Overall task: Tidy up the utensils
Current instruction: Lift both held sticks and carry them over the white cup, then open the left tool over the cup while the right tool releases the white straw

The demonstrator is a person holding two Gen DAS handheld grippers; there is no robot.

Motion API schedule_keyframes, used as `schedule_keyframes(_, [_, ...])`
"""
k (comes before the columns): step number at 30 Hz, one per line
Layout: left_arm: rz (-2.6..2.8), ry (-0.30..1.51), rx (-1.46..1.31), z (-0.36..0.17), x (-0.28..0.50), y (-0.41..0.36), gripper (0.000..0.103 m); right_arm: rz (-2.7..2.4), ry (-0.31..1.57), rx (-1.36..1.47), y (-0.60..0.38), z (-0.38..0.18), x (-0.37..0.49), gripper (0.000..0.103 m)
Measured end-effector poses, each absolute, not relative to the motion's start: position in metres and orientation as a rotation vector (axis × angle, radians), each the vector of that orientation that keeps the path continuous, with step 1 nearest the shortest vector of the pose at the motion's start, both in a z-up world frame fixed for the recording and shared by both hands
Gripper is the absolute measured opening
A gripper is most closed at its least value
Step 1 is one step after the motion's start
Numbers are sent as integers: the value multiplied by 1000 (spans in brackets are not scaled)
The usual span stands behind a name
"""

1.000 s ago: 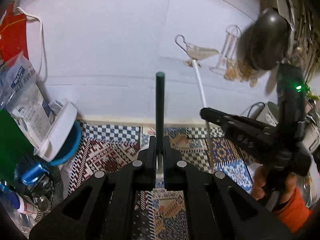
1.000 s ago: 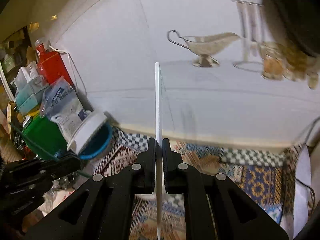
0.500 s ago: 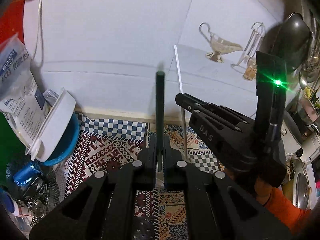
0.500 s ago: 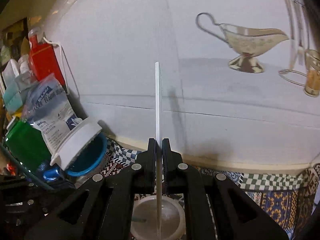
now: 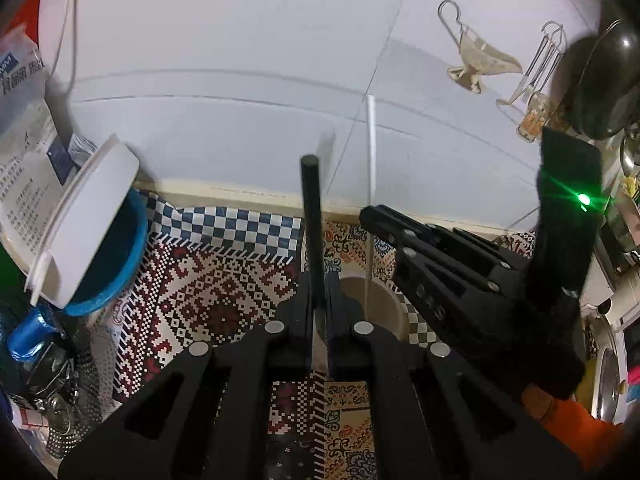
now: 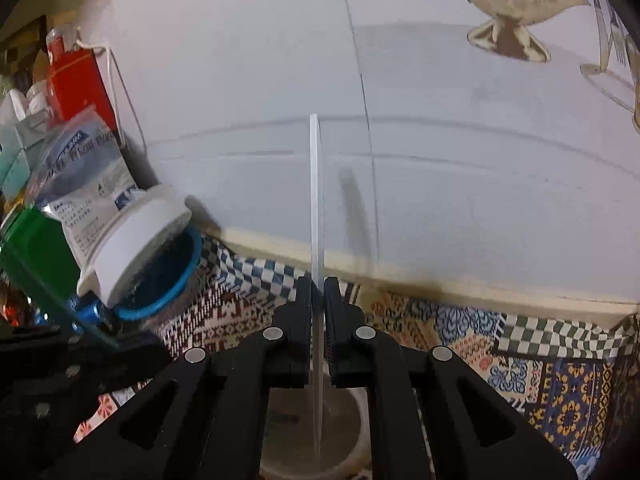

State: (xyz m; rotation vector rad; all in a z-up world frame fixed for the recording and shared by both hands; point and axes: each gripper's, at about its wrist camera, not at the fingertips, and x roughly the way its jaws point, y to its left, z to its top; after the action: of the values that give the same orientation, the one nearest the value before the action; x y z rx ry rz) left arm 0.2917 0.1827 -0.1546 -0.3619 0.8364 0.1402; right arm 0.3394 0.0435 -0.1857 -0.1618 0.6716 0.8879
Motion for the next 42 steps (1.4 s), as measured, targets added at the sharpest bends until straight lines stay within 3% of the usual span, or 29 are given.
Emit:
schedule_keyframes(13, [164,890,-322,-163,299,173,5,898,807,-243,32,-191,334,6])
schedule_keyframes(19, [194,859,-314,-150,287,170,21,913,823,-229,23,-180,328,7])
schedule_keyframes(26, [216,802,-290,-124,264,162,28,925,785,-225,4,-155,305,8])
schedule_keyframes(33, [226,736,-244,-96,233,145,34,912,690,-208,-24,-124,275,21])
schedule_keyframes(42, [206,668,-167,-69,194,110,54,847,609,-168,-70,-100,240,37])
